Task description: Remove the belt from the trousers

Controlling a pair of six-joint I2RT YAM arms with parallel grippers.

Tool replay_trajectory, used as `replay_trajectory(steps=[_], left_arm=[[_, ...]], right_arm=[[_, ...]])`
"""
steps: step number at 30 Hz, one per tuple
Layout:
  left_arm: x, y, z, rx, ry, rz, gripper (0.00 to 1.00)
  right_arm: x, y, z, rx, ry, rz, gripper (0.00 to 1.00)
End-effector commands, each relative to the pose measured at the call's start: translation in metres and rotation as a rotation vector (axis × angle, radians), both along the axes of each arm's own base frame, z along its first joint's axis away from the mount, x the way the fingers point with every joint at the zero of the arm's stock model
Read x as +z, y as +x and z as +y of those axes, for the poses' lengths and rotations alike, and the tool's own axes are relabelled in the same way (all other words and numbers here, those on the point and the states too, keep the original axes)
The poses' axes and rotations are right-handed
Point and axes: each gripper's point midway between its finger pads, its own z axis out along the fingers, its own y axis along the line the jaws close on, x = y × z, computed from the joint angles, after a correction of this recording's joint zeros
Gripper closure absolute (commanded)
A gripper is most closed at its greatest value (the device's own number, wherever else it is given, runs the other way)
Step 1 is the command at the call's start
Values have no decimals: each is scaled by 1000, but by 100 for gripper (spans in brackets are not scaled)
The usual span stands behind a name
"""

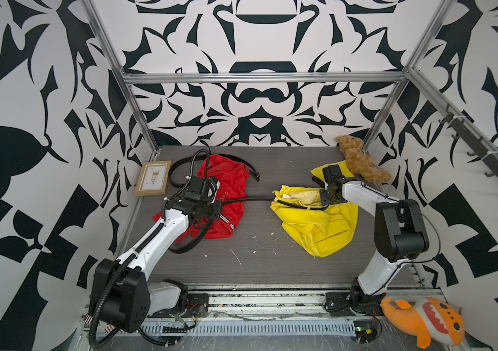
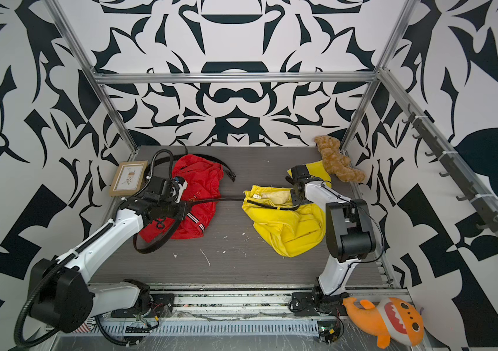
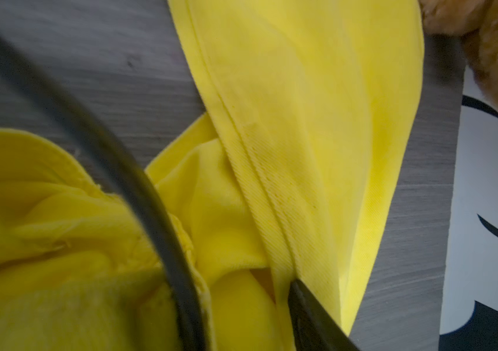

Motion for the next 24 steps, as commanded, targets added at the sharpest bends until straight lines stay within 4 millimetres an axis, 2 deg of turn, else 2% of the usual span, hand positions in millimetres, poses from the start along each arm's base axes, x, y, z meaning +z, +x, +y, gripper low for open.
replay_trajectory(steps=[1, 3, 5, 7, 9, 11, 13, 16, 19, 22, 23, 24], left_arm=[[1, -4, 2, 12, 82, 31, 24], [16, 0, -13, -50, 96, -21, 10], [35, 6, -33, -123, 101, -79, 2], [52, 11, -64, -241, 93, -127, 1], [57, 13, -97, -375, 87, -141, 1], [54, 13, -129, -498, 86, -123, 1], [40, 14, -158, -599, 92, -90, 1], [17, 18, -186, -684, 102, -39, 1], [-5, 30, -197, -705, 155, -32, 1], [-18, 45, -203, -702, 189, -68, 1], [-21, 50, -205, -698, 192, -80, 4], [-23, 53, -208, -700, 190, -89, 12]], right_arm=[[7, -9, -28, -64, -95, 3, 42], [5, -10, -25, -56, -95, 4, 43], [5, -10, -23, -52, -93, 0, 43], [5, -9, -22, -50, -91, -9, 43], [6, -8, -20, -47, -88, -16, 43], [8, -7, -19, -45, -86, -22, 43], [10, -6, -18, -39, -84, -27, 41], [12, -6, -17, -36, -78, -31, 40], [17, -6, -14, -30, -62, -43, 38], [21, -4, -10, -21, -36, -53, 36], [22, -4, -8, -19, -25, -56, 35], [23, -4, -6, -16, -12, -58, 34]])
